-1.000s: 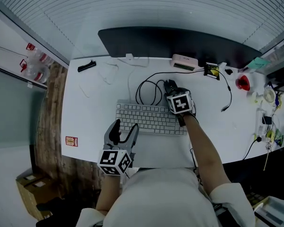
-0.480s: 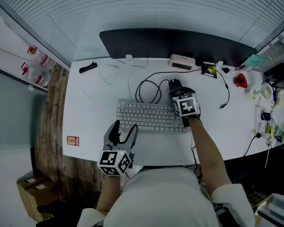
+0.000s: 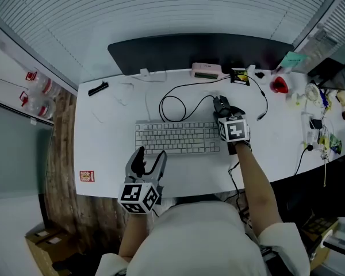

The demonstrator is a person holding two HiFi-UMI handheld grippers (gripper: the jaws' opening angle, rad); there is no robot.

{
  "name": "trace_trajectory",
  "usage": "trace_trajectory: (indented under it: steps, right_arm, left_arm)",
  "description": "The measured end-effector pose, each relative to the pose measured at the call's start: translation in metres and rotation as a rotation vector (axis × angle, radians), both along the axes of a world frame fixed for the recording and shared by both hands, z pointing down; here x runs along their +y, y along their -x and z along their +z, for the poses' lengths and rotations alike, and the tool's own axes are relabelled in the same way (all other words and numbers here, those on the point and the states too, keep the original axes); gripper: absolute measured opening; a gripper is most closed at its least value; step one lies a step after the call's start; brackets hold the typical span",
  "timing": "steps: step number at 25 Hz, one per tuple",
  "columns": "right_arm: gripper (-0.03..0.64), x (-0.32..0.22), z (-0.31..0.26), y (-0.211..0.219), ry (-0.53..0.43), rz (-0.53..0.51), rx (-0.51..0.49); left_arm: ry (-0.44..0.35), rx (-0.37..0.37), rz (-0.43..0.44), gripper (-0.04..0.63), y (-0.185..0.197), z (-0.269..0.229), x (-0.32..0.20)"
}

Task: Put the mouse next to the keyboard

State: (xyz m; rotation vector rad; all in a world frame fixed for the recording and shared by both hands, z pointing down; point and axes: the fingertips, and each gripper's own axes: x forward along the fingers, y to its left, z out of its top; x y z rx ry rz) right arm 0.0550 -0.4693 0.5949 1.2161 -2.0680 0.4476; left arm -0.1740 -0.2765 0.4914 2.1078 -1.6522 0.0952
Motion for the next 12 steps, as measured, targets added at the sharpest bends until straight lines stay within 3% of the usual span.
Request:
trace_trajectory:
  steps: [12]
  right_arm:
    - [0.288,0.038,0.025,-0.070,0.032,0.140,0.006]
  left_arm:
    - [0.007,0.000,0.063,0.298,-0.014,0.003,0.019]
